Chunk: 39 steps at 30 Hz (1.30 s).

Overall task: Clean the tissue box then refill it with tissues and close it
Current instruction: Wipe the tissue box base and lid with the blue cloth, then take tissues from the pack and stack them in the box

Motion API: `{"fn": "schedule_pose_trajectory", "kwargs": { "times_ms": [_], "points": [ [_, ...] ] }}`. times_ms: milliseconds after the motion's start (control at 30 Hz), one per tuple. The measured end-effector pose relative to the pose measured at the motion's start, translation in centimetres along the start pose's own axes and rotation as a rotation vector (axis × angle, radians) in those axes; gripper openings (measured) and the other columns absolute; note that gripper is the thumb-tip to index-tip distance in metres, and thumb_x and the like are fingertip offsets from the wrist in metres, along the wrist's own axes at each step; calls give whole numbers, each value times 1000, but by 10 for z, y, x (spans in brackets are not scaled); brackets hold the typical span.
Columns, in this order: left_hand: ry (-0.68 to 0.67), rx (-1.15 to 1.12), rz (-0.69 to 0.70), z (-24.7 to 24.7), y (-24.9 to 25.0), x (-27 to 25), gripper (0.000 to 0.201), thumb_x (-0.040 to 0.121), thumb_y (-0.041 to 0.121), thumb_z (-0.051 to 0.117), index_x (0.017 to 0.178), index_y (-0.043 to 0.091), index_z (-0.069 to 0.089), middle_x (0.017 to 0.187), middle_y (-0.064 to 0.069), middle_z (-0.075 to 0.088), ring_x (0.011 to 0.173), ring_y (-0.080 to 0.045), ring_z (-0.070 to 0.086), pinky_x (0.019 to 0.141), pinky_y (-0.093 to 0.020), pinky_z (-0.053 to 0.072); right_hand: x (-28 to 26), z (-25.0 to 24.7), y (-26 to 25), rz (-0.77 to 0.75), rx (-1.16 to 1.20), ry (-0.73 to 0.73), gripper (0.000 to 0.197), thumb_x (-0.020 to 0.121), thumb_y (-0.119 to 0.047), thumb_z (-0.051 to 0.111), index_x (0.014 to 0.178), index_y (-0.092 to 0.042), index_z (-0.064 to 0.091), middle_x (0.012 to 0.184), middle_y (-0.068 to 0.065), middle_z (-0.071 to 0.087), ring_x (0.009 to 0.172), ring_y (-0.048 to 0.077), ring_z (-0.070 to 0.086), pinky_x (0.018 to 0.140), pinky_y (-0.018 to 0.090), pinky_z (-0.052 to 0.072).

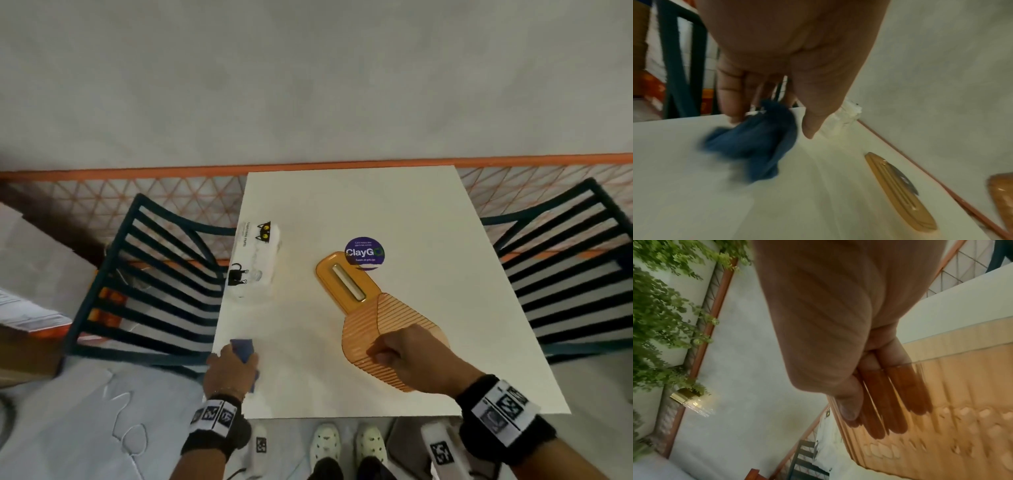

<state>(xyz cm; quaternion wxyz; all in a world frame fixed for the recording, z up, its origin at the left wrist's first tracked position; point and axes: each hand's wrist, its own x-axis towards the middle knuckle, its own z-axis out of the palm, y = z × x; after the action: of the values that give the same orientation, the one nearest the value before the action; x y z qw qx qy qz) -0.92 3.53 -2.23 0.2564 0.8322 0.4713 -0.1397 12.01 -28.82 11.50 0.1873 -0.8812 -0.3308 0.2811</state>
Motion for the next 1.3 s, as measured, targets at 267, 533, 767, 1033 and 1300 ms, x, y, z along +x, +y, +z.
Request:
{"fn": "schedule_pose_trajectory", "kwargs": {
  "times_ms": [267, 533, 767, 1033, 1300],
  "points": [
    [-629, -678, 158, -4, 128, -99, 100, 61, 77, 78, 145, 39, 40, 140, 0, 55, 122, -29, 60, 76, -45, 65, 14, 17, -21, -77, -333, -133, 26, 93, -13, 53, 109, -20, 73, 99, 2, 77, 87, 26, 70, 75, 35, 56],
    [-614, -862, 30, 20, 124, -92, 57, 72, 11, 68, 127, 25, 60, 108, -19, 72, 96, -40, 73, 74, -57, 63, 13, 17, 1, -106, -216, 5, 36, 90, -51, 67, 120, -33, 72, 113, -7, 76, 102, 18, 70, 85, 32, 53],
    [-585, -964, -62, 24, 91, -83, 45, 81, -6, 55, 117, 16, 72, 106, -12, 65, 96, -30, 62, 83, -63, 59, 13, 16, 77, 454, 154, 202, 63, 90, -53, 68, 139, -16, 53, 124, 6, 69, 110, 24, 68, 88, 34, 54],
    [-459, -909, -195, 31, 78, -65, 41, 85, 0, 57, 117, 20, 73, 114, -13, 61, 107, -32, 59, 82, -56, 62, 56, 43, 71, 324, 239, -97, 31, 91, -13, 48, 62, -7, 56, 61, 7, 69, 48, 11, 59, 45, 14, 42],
    [-359, -757, -151, 18, 68, -30, 49, 86, 47, 75, 126, 22, 66, 121, -4, 67, 106, -25, 66, 75, -50, 65, 100, 47, 45, 336, 184, -189, 18, 88, -10, 56, 71, -7, 57, 66, 3, 65, 63, 18, 60, 57, 24, 51]
  ]
}}
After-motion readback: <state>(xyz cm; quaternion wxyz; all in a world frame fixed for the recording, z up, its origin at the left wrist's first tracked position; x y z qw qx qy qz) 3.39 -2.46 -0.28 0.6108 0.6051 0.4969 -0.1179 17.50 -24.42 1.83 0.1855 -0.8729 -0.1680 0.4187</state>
